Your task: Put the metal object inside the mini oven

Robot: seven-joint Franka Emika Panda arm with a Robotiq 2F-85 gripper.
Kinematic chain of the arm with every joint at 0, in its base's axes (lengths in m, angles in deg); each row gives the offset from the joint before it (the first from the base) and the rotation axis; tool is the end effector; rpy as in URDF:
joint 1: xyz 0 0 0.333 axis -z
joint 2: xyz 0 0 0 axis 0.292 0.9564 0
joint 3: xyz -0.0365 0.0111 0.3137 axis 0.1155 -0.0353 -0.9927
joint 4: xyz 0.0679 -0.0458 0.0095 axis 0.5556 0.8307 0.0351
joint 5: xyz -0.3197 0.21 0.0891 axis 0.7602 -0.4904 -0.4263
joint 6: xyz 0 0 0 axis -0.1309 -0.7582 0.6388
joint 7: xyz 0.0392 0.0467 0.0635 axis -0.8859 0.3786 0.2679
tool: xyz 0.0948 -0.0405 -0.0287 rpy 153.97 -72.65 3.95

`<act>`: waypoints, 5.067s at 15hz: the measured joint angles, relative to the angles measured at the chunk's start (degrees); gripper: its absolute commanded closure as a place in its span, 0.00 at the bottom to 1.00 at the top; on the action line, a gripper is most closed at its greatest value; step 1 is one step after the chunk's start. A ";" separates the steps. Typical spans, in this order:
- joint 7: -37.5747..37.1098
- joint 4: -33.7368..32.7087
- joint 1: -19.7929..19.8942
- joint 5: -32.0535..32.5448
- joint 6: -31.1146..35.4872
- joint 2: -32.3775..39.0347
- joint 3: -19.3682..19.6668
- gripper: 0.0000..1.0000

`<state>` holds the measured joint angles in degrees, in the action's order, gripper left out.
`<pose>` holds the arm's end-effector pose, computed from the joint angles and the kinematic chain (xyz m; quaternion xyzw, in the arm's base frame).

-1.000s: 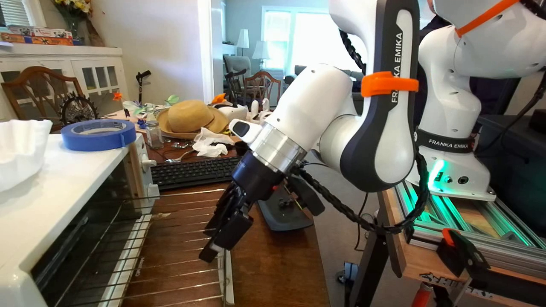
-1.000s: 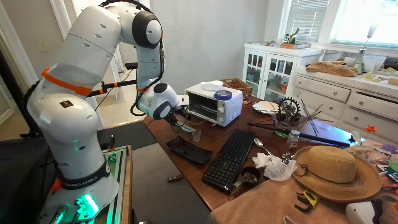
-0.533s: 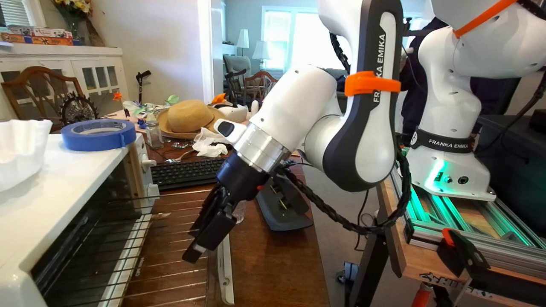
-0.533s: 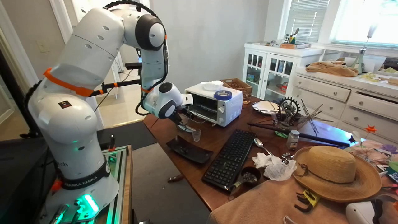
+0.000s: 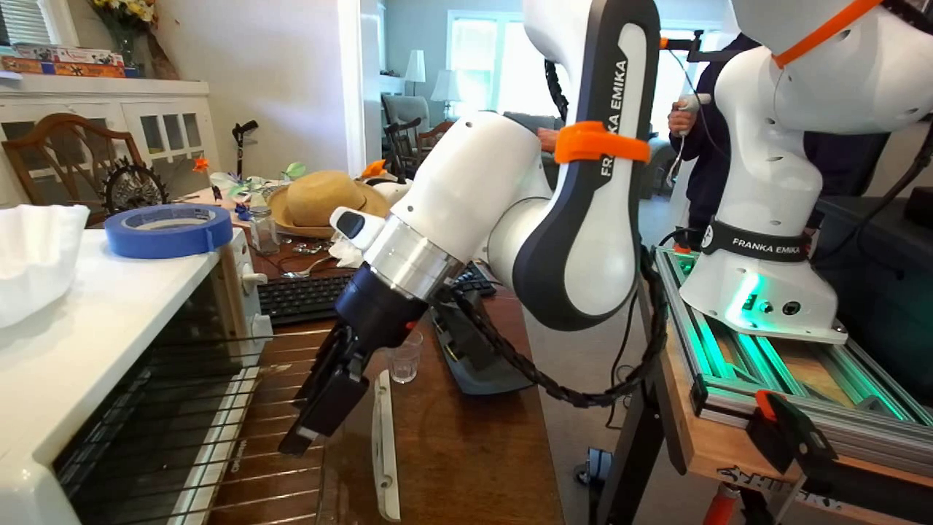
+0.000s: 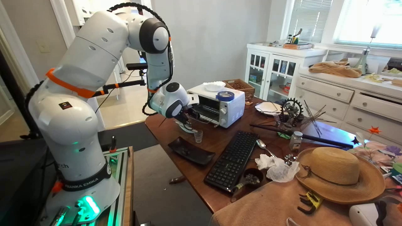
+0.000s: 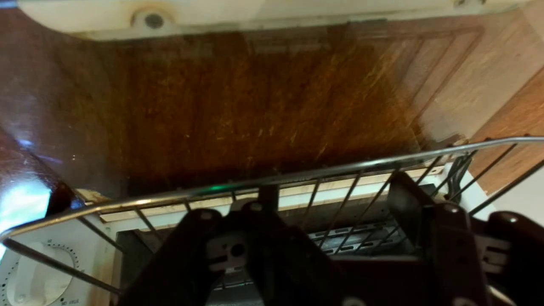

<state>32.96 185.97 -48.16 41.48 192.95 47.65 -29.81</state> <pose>0.4136 0.3817 0.1349 -0.9088 -0.2555 -0.2800 0.1741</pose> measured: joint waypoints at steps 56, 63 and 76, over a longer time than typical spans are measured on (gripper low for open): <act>1.52 -32.47 -9.25 5.57 -14.30 14.64 9.66 0.46; 1.57 -22.88 -19.37 -2.65 -2.47 12.32 17.17 0.56; 3.16 -20.33 -26.70 -10.76 -1.56 11.37 22.26 0.56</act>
<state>36.12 165.65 -74.87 30.72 191.39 59.02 -7.55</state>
